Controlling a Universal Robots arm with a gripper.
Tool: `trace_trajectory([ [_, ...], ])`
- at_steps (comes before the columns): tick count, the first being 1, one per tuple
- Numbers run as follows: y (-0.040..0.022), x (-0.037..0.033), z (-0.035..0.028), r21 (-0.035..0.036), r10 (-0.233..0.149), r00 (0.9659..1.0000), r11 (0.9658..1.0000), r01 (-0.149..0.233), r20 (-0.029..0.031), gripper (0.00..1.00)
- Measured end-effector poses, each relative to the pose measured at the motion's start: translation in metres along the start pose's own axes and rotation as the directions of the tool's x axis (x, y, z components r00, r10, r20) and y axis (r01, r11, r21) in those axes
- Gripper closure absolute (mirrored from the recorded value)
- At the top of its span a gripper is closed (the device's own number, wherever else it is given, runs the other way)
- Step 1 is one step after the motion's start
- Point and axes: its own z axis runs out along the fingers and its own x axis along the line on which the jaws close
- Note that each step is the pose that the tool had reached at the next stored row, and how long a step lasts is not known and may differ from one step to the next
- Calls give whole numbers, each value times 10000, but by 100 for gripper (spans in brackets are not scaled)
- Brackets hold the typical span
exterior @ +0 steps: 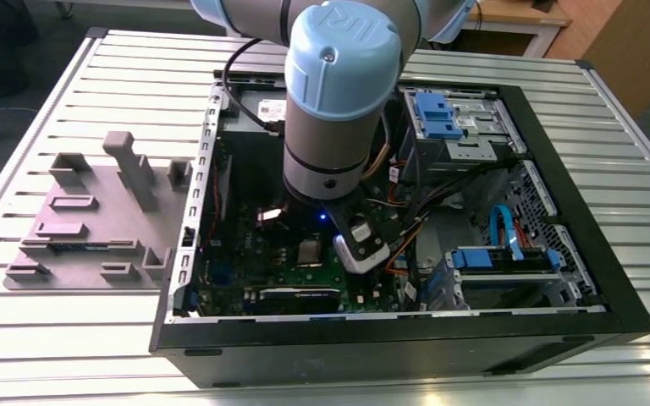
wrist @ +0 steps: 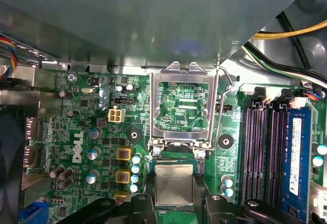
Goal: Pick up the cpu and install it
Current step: 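Place the cpu into insertion slot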
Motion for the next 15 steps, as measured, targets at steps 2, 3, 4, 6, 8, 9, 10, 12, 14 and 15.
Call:
trace_trajectory([
  [2,1,0,-6,-2,0,10000,10000,0,1,61],
  [3,0,0,-6,-2,-1,10000,10000,1,1,61],
  [4,0,0,-7,-2,0,10000,10000,0,1,61],
  [6,-1,0,-8,10,17,10000,10000,-17,0,61],
  [8,-2,0,-9,18,44,10000,10000,-44,0,61],
  [9,-2,0,-9,18,54,10000,10000,-54,0,61],
  [10,-2,0,-9,18,64,10000,10000,-64,1,61],
  [12,-2,0,-8,18,103,9999,9999,-103,3,61],
  [14,-4,0,-8,22,197,9998,9998,-197,6,61],
  [15,-5,0,-8,22,265,9996,9996,-265,9,61],
])
